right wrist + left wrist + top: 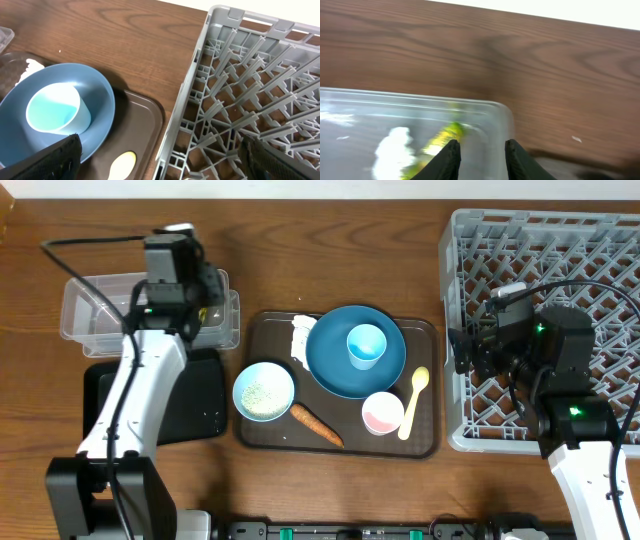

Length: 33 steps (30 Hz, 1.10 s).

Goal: Sort waste into correct bins and load items into the dishwasher rack
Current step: 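Carry the grasped tissue with the left gripper into the clear bin, then grasp the yellow wrapper with the left gripper and drop it in the bin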

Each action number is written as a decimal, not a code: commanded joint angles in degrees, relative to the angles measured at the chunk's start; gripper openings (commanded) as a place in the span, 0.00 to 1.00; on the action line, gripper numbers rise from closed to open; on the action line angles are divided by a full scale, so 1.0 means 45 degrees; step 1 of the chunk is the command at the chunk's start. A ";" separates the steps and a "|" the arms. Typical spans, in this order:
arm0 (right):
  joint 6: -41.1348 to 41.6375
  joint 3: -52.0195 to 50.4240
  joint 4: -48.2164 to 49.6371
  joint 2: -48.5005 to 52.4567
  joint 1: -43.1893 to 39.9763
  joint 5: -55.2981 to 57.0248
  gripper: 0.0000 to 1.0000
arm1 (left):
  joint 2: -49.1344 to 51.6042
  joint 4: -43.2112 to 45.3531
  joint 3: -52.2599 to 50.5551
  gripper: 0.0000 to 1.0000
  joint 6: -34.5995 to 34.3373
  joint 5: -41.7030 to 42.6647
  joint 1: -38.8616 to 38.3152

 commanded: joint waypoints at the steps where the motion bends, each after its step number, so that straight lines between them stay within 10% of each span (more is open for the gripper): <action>1: 0.0039 0.0321 -0.0024 0.0029 0.0092 -0.0053 0.99 | 0.0199 -0.0301 0.0238 0.36 -0.0107 0.1209 -0.0782; 33: 0.0039 0.0321 -0.0024 0.0034 0.0092 -0.0049 0.99 | 0.4702 -0.0189 0.0238 0.42 -0.1511 0.2297 -0.3832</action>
